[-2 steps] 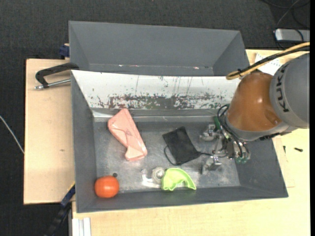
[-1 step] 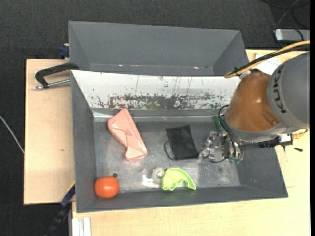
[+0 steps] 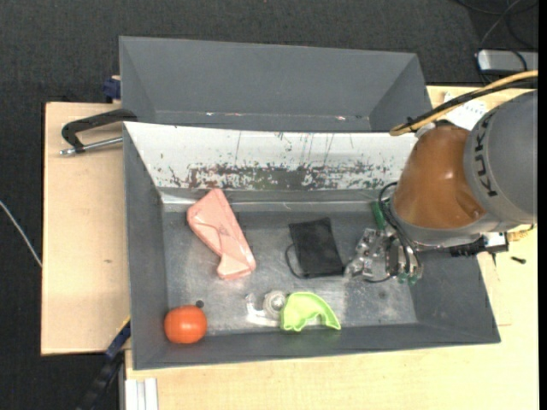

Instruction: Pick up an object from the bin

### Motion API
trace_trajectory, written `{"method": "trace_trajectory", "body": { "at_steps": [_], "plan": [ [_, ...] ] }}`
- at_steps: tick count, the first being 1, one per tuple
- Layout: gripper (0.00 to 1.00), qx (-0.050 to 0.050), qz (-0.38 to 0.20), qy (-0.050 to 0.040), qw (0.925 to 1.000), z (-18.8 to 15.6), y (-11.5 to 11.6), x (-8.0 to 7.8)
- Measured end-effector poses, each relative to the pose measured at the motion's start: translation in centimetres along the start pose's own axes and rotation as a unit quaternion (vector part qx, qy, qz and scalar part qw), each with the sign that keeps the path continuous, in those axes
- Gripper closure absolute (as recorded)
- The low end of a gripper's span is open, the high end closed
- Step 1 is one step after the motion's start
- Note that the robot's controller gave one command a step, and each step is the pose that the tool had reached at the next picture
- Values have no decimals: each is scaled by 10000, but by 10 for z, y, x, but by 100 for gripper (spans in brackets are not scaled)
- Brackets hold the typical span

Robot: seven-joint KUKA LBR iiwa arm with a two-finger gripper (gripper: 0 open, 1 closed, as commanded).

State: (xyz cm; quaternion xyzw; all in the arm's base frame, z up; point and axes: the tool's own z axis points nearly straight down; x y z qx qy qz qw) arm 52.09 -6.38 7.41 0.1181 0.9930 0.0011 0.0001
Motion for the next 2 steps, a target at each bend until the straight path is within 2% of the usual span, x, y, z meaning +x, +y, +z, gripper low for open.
{"method": "trace_trajectory", "body": {
  "at_steps": [1, 2],
  "plan": [
    [100, 6, -60, 9, 10000, -50, -1, 3],
    [0, 7, -127, -6, 9999, -21, -10, 2]
  ]
}}
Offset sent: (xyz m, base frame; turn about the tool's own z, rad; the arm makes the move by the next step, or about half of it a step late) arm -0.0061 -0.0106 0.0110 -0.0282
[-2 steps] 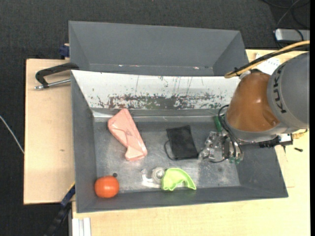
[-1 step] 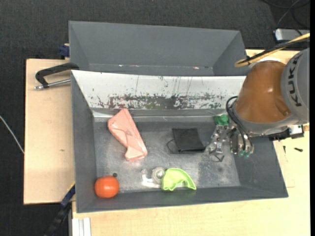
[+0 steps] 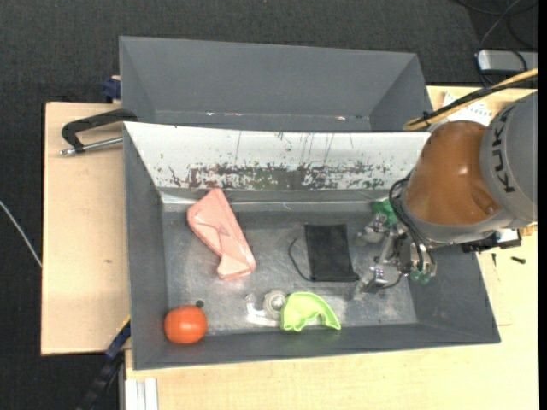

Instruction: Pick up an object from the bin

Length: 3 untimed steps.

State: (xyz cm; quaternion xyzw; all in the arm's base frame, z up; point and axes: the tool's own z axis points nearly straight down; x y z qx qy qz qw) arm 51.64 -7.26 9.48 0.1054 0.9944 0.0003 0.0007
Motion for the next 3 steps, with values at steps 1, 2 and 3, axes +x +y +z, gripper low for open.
{"method": "trace_trajectory", "body": {
  "at_steps": [1, 2, 3],
  "plan": [
    [0, 2, -13, 15, 10000, 10, -2, 1],
    [100, -12, 1316, -27, 9913, 20, 33, -4],
    [100, -11, 1316, -27, 9913, 20, 33, -4]
  ]
}}
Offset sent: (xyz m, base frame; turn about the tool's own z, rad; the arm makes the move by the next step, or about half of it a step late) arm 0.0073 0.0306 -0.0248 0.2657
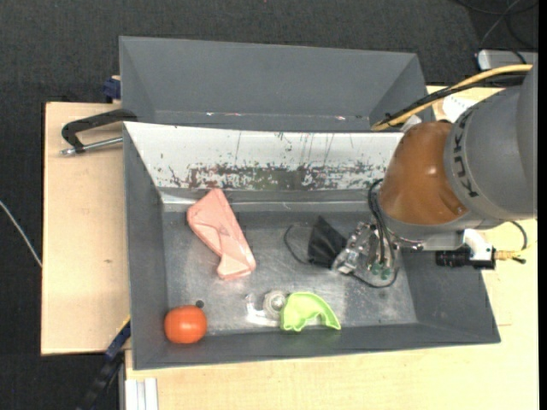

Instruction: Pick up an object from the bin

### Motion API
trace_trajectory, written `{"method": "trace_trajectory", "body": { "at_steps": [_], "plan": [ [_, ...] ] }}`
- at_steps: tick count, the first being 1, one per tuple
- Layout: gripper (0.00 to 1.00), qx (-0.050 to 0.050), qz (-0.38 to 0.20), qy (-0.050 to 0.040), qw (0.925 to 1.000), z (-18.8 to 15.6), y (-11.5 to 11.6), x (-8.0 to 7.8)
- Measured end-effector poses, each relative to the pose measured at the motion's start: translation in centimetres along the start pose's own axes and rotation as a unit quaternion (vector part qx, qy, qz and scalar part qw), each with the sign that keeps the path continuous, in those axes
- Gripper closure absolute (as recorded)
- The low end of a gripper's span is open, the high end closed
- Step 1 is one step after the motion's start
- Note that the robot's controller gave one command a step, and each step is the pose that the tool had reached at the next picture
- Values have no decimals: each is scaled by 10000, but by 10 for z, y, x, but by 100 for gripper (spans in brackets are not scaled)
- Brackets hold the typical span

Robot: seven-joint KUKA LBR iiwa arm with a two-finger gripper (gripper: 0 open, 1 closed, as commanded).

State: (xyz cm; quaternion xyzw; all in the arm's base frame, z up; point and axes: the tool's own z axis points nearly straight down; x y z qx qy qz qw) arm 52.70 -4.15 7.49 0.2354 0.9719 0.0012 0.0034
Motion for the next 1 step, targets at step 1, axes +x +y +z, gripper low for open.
{"method": "trace_trajectory", "body": {
  "at_steps": [1],
  "plan": [
    [100, 22, 112, 43, 9999, -43, -3, 3]
  ]
}}
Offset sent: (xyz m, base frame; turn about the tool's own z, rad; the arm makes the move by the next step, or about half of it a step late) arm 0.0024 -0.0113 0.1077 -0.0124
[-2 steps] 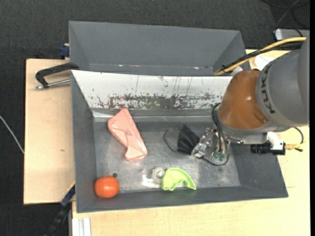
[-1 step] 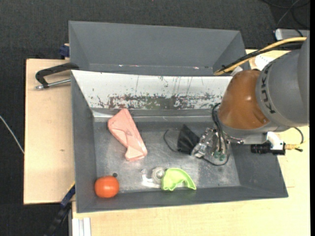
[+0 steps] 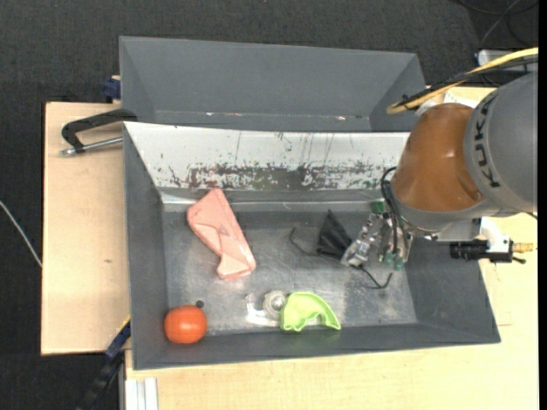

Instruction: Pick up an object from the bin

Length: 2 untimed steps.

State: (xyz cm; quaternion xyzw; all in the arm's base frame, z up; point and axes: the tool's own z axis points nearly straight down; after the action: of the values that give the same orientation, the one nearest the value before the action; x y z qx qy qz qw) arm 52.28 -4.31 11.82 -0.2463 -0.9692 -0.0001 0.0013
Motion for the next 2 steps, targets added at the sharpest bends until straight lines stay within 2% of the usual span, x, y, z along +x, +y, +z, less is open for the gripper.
{"method": "trace_trajectory", "body": {
  "at_steps": [1, 2],
  "plan": [
    [100, -10, -139, -25, 9999, -55, -3, -8],
    [100, -22, -151, -57, 9999, -80, -2, -3]
  ]
}}
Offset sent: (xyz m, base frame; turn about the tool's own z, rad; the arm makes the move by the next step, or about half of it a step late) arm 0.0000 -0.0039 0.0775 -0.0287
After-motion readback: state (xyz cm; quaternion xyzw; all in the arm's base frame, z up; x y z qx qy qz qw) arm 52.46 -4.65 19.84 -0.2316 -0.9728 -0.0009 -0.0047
